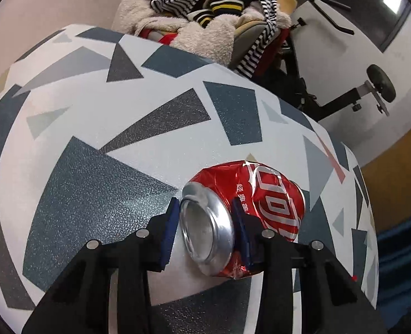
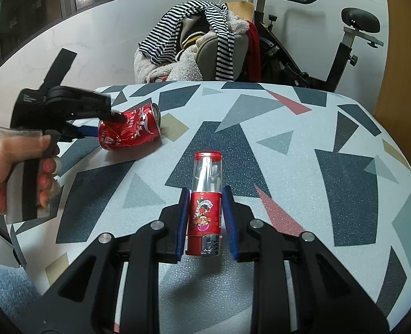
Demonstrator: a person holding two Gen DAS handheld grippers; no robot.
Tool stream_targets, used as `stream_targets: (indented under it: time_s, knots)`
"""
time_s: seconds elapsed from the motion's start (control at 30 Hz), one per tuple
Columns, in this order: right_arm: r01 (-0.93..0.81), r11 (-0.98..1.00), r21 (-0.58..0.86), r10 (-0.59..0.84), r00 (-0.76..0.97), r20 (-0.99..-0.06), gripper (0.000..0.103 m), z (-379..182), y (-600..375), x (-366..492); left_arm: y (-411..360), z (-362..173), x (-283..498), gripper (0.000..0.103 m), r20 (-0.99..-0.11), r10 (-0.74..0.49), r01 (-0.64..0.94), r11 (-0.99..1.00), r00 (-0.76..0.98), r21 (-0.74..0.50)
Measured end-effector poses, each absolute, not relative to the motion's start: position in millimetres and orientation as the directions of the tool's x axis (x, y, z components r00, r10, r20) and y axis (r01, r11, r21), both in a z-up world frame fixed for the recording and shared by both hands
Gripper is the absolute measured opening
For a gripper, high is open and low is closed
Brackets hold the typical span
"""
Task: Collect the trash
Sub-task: 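Lower the red can and lighter into the brown bin and open both grippers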
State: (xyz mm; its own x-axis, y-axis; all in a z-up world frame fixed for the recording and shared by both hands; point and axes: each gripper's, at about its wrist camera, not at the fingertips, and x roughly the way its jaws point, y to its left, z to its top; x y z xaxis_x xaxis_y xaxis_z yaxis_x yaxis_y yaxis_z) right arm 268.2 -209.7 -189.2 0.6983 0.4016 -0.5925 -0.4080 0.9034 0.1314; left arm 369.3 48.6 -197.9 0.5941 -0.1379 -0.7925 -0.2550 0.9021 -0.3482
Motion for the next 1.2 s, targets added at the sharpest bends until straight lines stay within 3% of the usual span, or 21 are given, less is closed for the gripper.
stream_targets:
  time_s: [0.23, 0.6, 1.2]
  knots:
    - [-0.405, 0.905, 0.129, 0.396, 0.694, -0.601, 0.027, -189, -209, 269, 49, -187, 345, 0.036, -0.769, -0.235, -0.099, 0.928, 0.594, -0.360]
    - [-0.430, 0.896, 0.110, 0.406, 0.695, -0.593, 0.027, -173, -205, 243, 47, -153, 257, 0.035, -0.760, -0.285, 0.071, 0.950, 0.584, -0.303]
    - [-0.517, 0.849, 0.105, 0.483, 0.682, -0.549, 0.027, -139, -191, 113, 14, -140, 61, 0.035, -0.717, -0.273, 0.238, 0.959, 0.641, -0.152]
